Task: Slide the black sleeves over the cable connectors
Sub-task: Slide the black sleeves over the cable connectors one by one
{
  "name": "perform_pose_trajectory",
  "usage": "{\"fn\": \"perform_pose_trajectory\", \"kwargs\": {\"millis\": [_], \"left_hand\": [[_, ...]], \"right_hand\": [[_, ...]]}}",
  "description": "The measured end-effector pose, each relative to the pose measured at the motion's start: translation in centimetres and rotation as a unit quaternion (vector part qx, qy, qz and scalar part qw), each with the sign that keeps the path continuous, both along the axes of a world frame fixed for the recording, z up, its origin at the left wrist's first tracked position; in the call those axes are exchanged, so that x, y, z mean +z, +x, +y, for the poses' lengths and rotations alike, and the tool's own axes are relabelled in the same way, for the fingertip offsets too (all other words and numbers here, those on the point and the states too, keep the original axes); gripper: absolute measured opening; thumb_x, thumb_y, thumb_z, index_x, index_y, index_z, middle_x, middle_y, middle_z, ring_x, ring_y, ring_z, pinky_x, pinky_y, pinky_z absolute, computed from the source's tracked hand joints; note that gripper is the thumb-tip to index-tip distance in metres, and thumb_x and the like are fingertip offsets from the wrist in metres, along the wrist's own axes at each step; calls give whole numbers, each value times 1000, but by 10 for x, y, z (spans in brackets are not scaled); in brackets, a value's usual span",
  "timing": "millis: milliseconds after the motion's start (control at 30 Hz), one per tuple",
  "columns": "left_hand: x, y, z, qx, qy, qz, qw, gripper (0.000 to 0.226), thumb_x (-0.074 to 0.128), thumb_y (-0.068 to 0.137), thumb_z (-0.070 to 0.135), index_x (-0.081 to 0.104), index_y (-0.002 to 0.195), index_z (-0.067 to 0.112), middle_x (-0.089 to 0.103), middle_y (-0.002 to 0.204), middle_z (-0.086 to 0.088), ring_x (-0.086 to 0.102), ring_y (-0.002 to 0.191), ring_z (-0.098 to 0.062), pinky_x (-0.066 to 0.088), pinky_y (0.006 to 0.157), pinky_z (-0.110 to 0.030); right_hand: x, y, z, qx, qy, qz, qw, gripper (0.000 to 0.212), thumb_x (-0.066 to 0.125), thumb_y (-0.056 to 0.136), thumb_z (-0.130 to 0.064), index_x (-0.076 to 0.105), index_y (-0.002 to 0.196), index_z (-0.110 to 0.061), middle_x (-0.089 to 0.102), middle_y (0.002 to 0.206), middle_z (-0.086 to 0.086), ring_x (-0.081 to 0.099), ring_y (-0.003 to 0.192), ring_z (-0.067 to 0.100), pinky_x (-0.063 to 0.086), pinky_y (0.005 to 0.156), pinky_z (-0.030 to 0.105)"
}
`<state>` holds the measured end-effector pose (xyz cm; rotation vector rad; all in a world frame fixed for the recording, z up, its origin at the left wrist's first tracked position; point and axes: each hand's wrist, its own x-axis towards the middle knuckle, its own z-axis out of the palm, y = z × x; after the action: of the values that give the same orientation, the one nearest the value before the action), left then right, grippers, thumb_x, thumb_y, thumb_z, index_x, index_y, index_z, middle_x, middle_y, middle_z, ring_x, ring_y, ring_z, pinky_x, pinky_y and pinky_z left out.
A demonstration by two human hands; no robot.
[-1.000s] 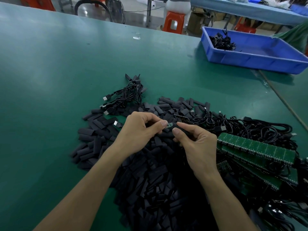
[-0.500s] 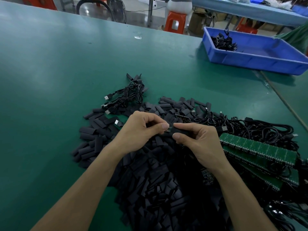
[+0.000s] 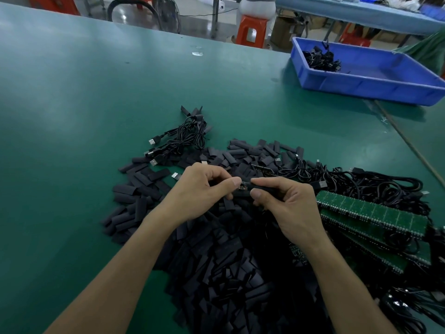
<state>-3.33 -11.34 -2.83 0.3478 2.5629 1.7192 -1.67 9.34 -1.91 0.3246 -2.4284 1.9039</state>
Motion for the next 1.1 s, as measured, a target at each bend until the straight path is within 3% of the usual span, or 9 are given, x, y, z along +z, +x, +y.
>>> {"fn": "perform_pose_trajectory", "kwargs": {"millis": [100, 233, 333, 433, 500, 600, 700, 867, 1100], "left_hand": [[3, 0, -2, -9, 2, -15, 1000, 23, 66, 96, 36, 74, 77, 25, 73, 70, -2, 46, 49, -10, 35, 48, -24], [3, 1, -4, -3, 13, -27, 1000, 12, 74, 90, 33, 76, 80, 27, 75, 70, 5, 66, 63, -24, 51, 60, -38], [2, 1, -5, 11, 36, -20, 999, 6, 77, 87, 32, 77, 83, 27, 76, 73, 7, 73, 71, -14, 56, 68, -25], [2, 0, -4, 21, 8, -32, 999, 11, 75, 88, 36, 76, 80, 29, 74, 69, 7, 69, 65, -24, 52, 60, -35], [1, 0, -5, 8, -11, -49, 999, 16, 72, 90, 39, 76, 79, 28, 74, 66, 7, 59, 53, -16, 44, 52, -24], [3, 0, -5, -17, -12, -64, 998, 20, 70, 93, 38, 77, 79, 26, 74, 67, 6, 53, 53, -7, 40, 52, -17], [4, 0, -5, -19, 16, -67, 997, 16, 72, 92, 32, 78, 80, 23, 75, 70, 4, 61, 63, -15, 48, 64, -31], [5, 1, -4, -19, 42, -75, 996, 12, 73, 92, 27, 78, 82, 21, 76, 72, 2, 67, 70, -15, 57, 80, -47], [6, 1, -4, -25, 47, -83, 995, 12, 73, 92, 23, 78, 82, 19, 76, 72, 0, 68, 70, -17, 56, 79, -43]], "right_hand": [[-1, 1, -2, -5, 19, 15, 1000, 20, 78, 83, -11, 76, 96, -27, 75, 76, -2, 71, 71, 13, 59, 72, 27], [-2, 1, -2, -20, 26, 17, 999, 25, 80, 82, -9, 76, 95, -29, 77, 83, -5, 73, 78, 13, 61, 77, 36], [-2, 0, -3, -29, 22, 12, 999, 28, 81, 81, -10, 76, 99, -30, 77, 90, -5, 74, 84, 13, 61, 82, 37], [-3, 0, -4, -24, 26, 11, 999, 27, 81, 80, -12, 76, 101, -29, 77, 94, -5, 74, 90, 12, 60, 85, 37], [-3, 1, -4, -23, 22, 14, 999, 27, 81, 81, -11, 76, 101, -28, 77, 95, -5, 73, 91, 12, 60, 85, 38], [-2, 1, -3, -16, 23, 21, 999, 27, 82, 80, -11, 76, 100, -28, 77, 94, -5, 73, 90, 12, 60, 84, 37], [-2, 1, -5, -8, 29, 29, 999, 29, 84, 76, -15, 75, 98, -31, 77, 93, -6, 73, 90, 11, 60, 85, 36], [-1, 1, -7, -15, 38, 58, 997, 25, 79, 72, -30, 75, 96, -35, 77, 91, -13, 73, 87, 6, 59, 82, 27], [-5, 2, -8, -20, 24, 71, 997, 17, 75, 76, -30, 75, 93, -33, 76, 85, -10, 74, 77, 10, 60, 72, 26]]}}
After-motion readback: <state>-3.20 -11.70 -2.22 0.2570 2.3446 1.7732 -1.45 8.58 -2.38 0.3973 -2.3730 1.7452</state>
